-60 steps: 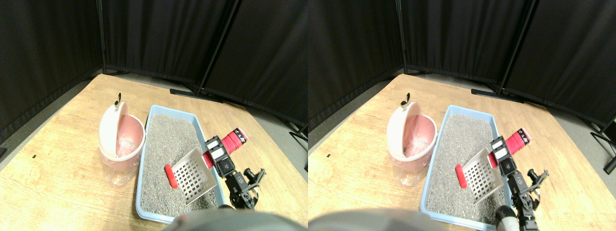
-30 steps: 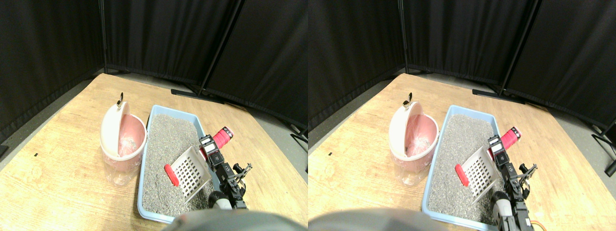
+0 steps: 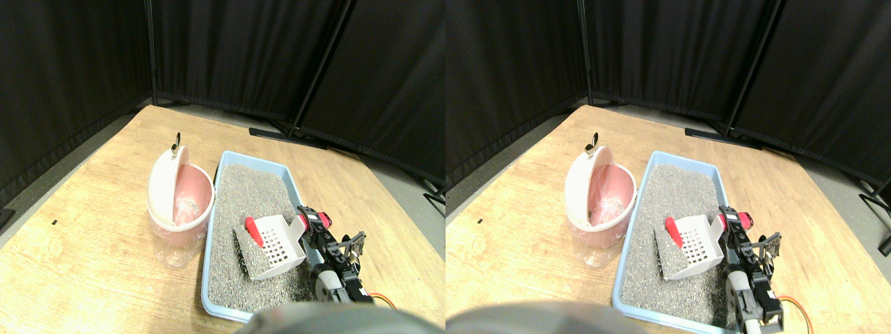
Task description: Scoop (unimanual)
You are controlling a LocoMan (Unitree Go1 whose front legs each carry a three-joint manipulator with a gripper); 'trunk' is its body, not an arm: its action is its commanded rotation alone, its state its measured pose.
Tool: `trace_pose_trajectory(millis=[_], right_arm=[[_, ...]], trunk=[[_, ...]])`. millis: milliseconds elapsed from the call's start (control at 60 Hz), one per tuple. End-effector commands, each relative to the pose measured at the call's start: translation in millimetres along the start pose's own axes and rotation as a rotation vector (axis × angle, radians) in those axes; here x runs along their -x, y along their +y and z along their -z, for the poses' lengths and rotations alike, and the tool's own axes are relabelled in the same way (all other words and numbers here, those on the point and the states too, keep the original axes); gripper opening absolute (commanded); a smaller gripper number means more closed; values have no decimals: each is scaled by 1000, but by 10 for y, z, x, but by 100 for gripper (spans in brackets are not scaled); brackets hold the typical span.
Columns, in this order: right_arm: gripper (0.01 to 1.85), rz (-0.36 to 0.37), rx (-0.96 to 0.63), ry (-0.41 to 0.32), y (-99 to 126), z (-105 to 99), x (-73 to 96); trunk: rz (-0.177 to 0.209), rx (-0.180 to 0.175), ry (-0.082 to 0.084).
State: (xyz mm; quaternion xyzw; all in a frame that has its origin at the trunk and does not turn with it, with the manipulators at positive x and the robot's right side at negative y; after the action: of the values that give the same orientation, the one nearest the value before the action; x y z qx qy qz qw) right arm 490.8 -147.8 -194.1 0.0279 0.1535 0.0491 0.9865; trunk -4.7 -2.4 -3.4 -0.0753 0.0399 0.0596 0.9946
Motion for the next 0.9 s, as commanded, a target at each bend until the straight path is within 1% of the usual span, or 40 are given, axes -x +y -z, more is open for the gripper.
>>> trace_pose_trajectory(millis=[17,50,83,150,267,283,350,367,517,600,650,717,733,800,850,867,900], right_arm=[[5,-14,-45,-124,-64,-132,-18],[5,-15,-86,-132,-93,-152,-23],[5,-19,-91,-134,-100,-160,-24],[5,-38,-148,-169,-131,-227,-12],[5,-28,-204,-196,-145,-301,8],[5,-25,-230,-213,-146,-335,16],[5,-26,-239,-225,-150,-361,17],[5,-29,-255,-244,-153,-402,11],[5,-39,-312,-259,-185,-541,-11],[5,-39,-325,-288,-208,-619,-25],[5,-47,-344,-300,-238,-660,-45],[5,-44,-359,-304,-247,-668,-49],[5,-52,-395,-319,-267,-668,-66],[5,-49,-422,-332,-291,-654,-88],[5,-33,-454,-342,-307,-633,-103],[5,-54,-470,-352,-318,-622,-115],[5,-54,-470,-352,-318,-622,-115]], trunk=[[-13,7,19],[-12,5,18],[-12,4,17],[-8,-1,14],[-6,-5,10],[-5,-7,8],[-6,-8,7],[-5,-10,6],[-1,-12,3],[-2,-11,2],[-6,-8,-2],[-6,-8,-2],[-6,-7,-4],[-7,-5,-4],[-10,-3,-7],[-11,-3,-7],[-11,-3,-7]])
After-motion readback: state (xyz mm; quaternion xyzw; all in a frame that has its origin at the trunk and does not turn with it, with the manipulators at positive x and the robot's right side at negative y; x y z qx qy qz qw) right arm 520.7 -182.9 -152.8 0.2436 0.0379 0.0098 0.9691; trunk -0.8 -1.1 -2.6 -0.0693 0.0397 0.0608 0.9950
